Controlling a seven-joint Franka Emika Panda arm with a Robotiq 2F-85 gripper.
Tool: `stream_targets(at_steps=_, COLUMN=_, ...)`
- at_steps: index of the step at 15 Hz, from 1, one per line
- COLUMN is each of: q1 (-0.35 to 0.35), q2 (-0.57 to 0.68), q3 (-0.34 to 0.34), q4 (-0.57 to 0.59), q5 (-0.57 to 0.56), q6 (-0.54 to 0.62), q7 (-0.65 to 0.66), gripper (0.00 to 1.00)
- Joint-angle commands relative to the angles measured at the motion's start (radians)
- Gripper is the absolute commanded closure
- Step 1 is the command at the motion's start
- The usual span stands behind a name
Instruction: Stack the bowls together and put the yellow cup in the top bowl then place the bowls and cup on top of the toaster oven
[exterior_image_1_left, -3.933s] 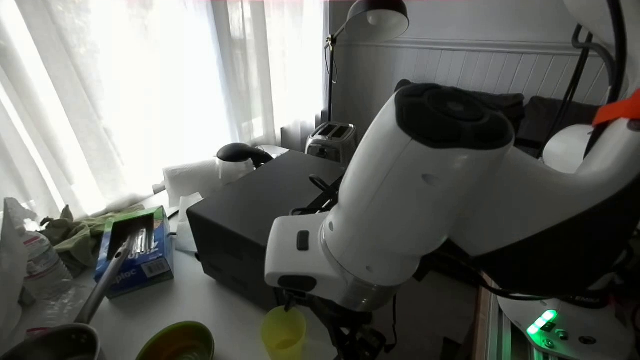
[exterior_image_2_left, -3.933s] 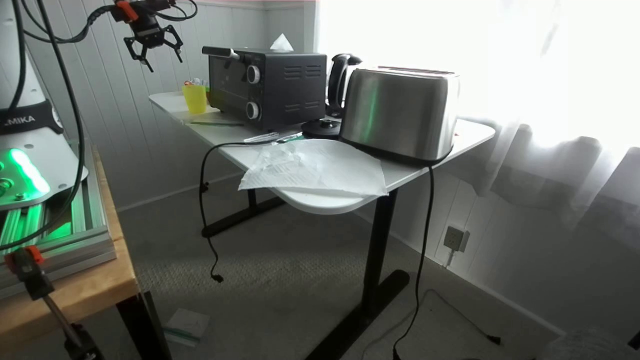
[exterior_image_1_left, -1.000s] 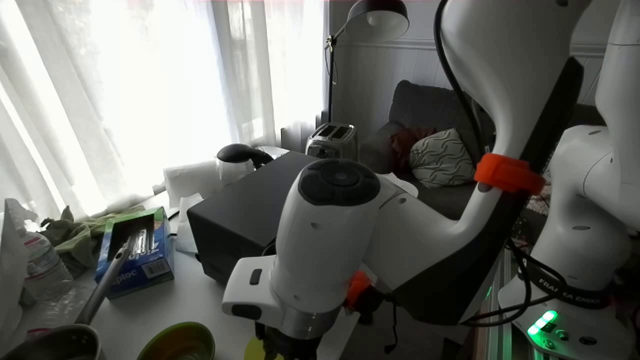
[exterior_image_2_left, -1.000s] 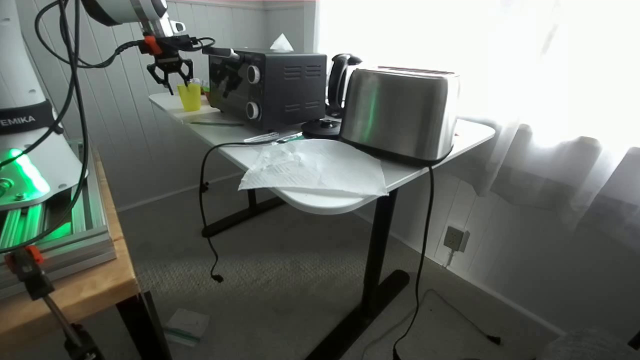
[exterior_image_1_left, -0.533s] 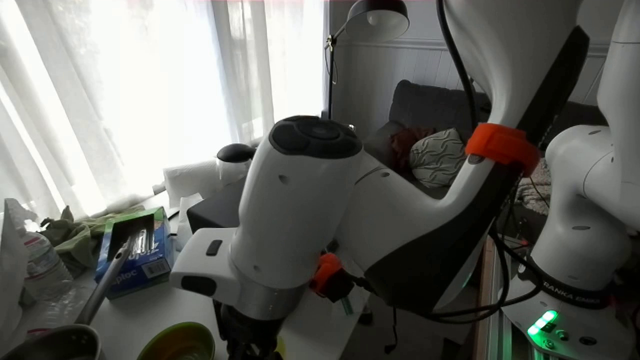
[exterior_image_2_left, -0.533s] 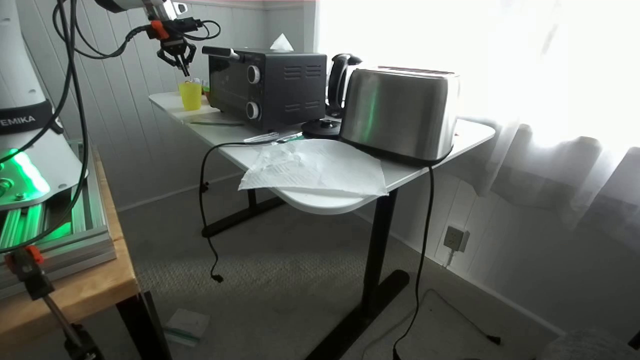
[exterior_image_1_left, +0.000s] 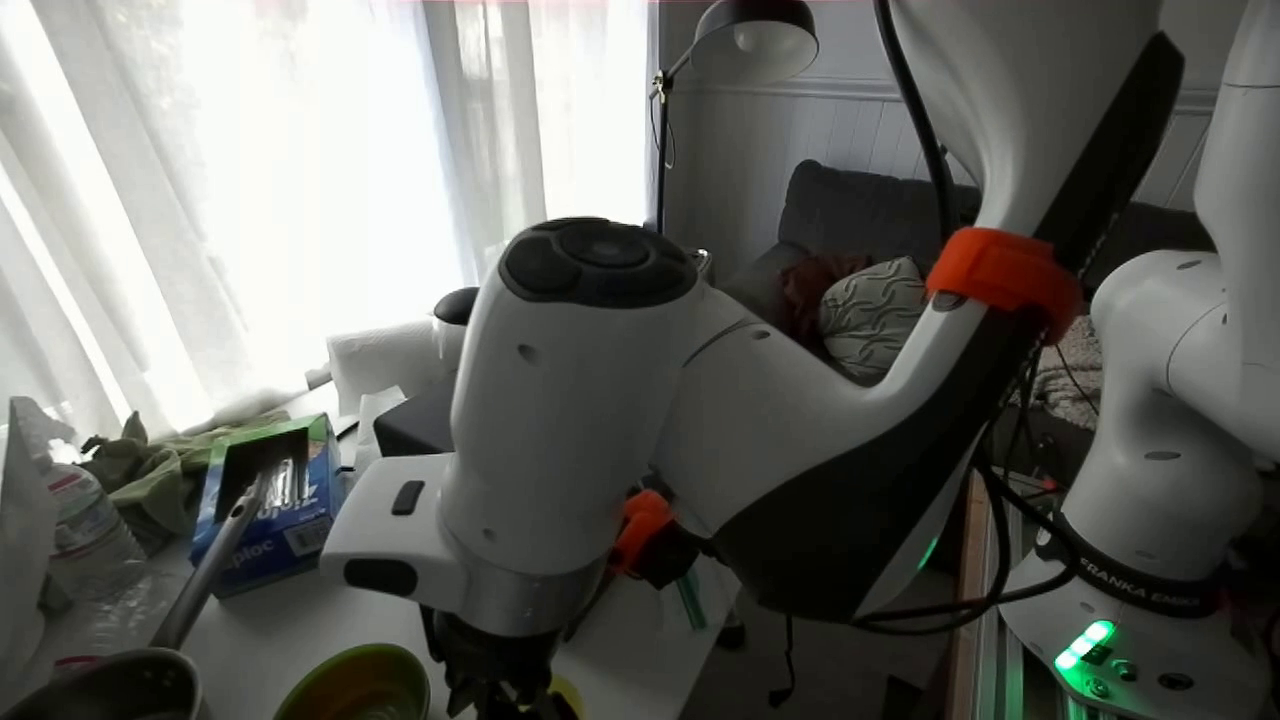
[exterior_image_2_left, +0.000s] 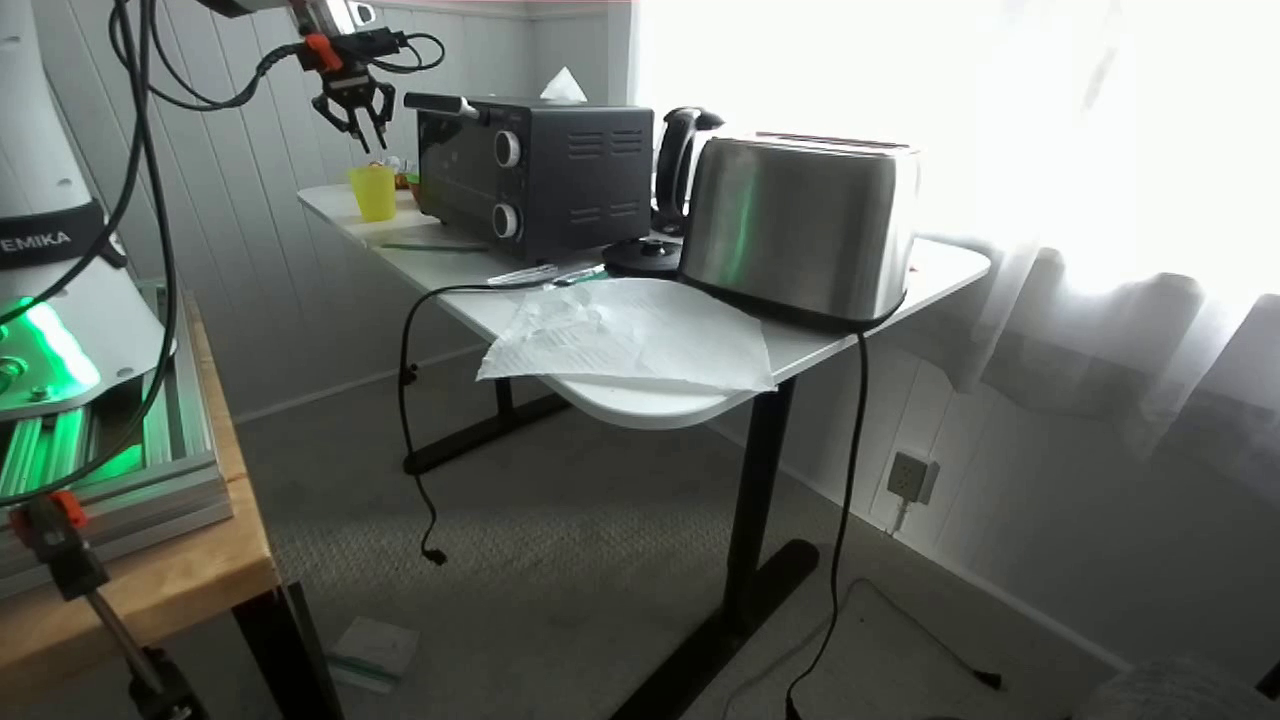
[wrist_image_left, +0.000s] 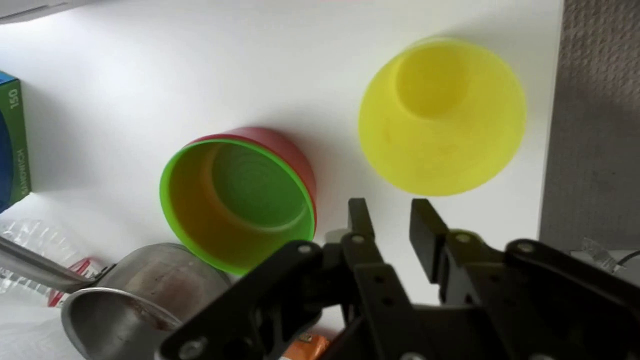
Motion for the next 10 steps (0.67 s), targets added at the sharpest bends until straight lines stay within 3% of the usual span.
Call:
stream_targets(at_steps=1, q1=-0.015, q2=-0.034, q3=0.032, q4=-0.029, q5=0.059, q6=-0.074, q7=-0.074, gripper=0.40)
stream_targets(at_steps=6, q1=-0.015, q2=-0.018, q3=0.032, q4=-0.048, q5=0.069, q6=-0.064, q7=-0.068, gripper=0.05)
stream_targets(at_steps=10, q1=-0.018, q2=0.001, q3=0.038, q4=-0.060, q5=0.093, q6=-0.056, q7=-0.076, gripper=0.00)
